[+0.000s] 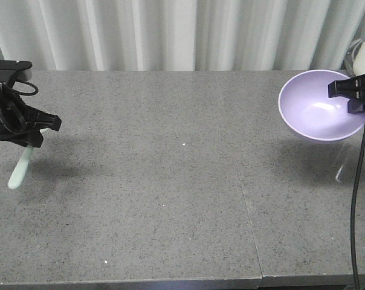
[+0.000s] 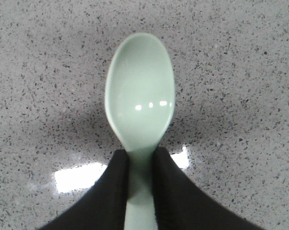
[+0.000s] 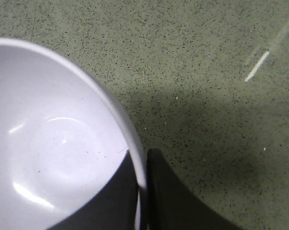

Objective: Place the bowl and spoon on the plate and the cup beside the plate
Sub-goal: 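Lift the spoon with the left gripper and bowl with the right, then drive the base, holding both items, to the counter with the blue plate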

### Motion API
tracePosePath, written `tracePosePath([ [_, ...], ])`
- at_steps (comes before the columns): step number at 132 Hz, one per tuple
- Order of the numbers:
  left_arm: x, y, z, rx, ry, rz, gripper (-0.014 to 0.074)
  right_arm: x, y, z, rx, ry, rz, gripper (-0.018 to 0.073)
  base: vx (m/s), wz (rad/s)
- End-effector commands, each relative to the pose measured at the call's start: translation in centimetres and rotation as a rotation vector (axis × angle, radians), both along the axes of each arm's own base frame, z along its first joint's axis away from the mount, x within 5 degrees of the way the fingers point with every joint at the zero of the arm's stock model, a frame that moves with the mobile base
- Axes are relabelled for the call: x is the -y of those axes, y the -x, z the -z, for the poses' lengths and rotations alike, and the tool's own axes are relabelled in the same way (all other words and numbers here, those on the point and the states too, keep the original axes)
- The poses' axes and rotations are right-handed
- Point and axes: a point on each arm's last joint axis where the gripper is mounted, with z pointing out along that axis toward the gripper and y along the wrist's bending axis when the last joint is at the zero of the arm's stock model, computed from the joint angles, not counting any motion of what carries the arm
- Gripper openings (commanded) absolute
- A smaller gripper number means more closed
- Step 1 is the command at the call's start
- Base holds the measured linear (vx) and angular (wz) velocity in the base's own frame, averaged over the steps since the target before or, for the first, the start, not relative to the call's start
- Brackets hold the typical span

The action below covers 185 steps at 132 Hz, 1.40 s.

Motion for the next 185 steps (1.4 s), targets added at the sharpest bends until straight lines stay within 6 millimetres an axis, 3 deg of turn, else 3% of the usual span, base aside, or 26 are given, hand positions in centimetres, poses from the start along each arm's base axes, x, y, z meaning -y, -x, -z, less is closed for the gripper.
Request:
tracePosePath([
  [1,0.33,0.47,-2.58,0.100,0.020,-0.001,-0.0008,0.19,0.49,-2.55,0.125,0.014,0.006,-0.0007,0.00,0.00],
  [113,0.33,0.47,-2.58,0.100,0.020,-0.001,-0.0008,0.19,0.49,-2.55,0.125,0.014,0.006,-0.0007,-0.01,-0.04],
  [185,0.33,0.48,-2.58,0.099,0.020,-0.001,-0.0008,0.19,0.49,-2.55,0.125,0.014,0.006,-0.0007,-0.03,-0.35],
])
